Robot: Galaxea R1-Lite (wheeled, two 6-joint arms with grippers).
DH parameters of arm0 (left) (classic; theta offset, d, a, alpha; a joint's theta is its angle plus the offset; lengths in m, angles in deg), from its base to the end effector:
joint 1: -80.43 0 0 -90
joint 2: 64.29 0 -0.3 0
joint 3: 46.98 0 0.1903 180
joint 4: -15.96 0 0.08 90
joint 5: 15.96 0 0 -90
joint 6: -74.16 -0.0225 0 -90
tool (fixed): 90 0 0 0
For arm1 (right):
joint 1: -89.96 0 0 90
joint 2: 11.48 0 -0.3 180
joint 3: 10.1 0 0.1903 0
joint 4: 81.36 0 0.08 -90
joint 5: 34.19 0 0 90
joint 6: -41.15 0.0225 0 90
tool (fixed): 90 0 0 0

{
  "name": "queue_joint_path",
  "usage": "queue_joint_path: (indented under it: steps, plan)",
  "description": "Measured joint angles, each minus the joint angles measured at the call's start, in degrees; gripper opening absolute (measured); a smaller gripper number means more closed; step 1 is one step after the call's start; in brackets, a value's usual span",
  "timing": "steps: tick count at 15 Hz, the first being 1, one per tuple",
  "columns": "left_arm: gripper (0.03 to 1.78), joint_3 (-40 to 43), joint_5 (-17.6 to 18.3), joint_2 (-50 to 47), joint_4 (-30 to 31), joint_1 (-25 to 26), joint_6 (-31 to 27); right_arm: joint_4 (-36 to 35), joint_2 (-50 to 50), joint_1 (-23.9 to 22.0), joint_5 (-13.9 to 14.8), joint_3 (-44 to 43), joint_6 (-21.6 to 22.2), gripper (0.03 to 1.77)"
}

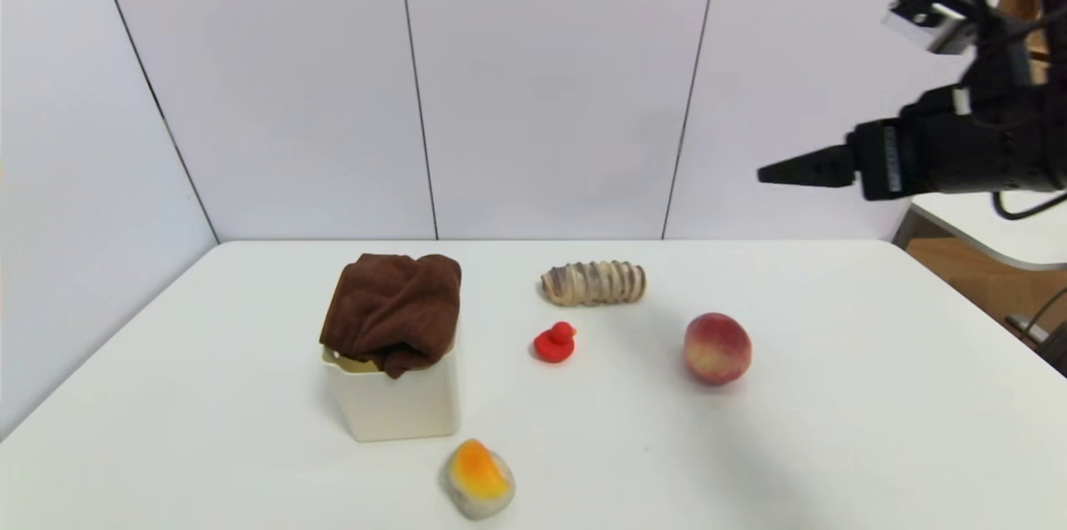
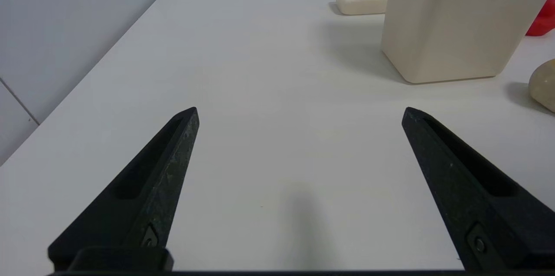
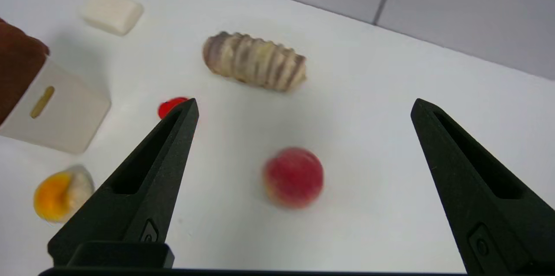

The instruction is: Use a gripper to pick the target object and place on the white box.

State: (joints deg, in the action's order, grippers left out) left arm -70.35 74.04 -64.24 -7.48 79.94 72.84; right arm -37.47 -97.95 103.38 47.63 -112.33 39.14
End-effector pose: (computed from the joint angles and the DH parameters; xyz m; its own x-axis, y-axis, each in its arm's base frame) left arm -0.0227 0.0002 0.0754 1.0000 -0.0086 -0.0021 0.0086 0.9997 0.0230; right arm 0.2472 0.0623 0.3029 0.8161 0.3410 -0.4667 -0.3676 0.9293 0.0361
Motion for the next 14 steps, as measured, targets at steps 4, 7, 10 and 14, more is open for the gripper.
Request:
queue_joint_path:
  steps: [4,7,10,14]
  plan:
    - [1.69,0.0,0.0,0.0,-0.02,0.0,-0.02,-0.44,17.7,-11.39,-0.06,14.84,-0.27,1.69]
    - [1.69,0.0,0.0,0.0,-0.02,0.0,0.0,-0.66,30.77,-17.85,0.13,24.65,-0.49,1.69]
    - [1.69,0.0,0.0,0.0,-0.02,-0.02,0.0,-0.79,43.61,-20.14,2.49,33.06,-0.73,1.69]
    - [1.69,0.0,0.02,0.0,0.0,0.0,0.0,-3.3,57.39,-17.21,8.42,43.2,-1.23,1.69]
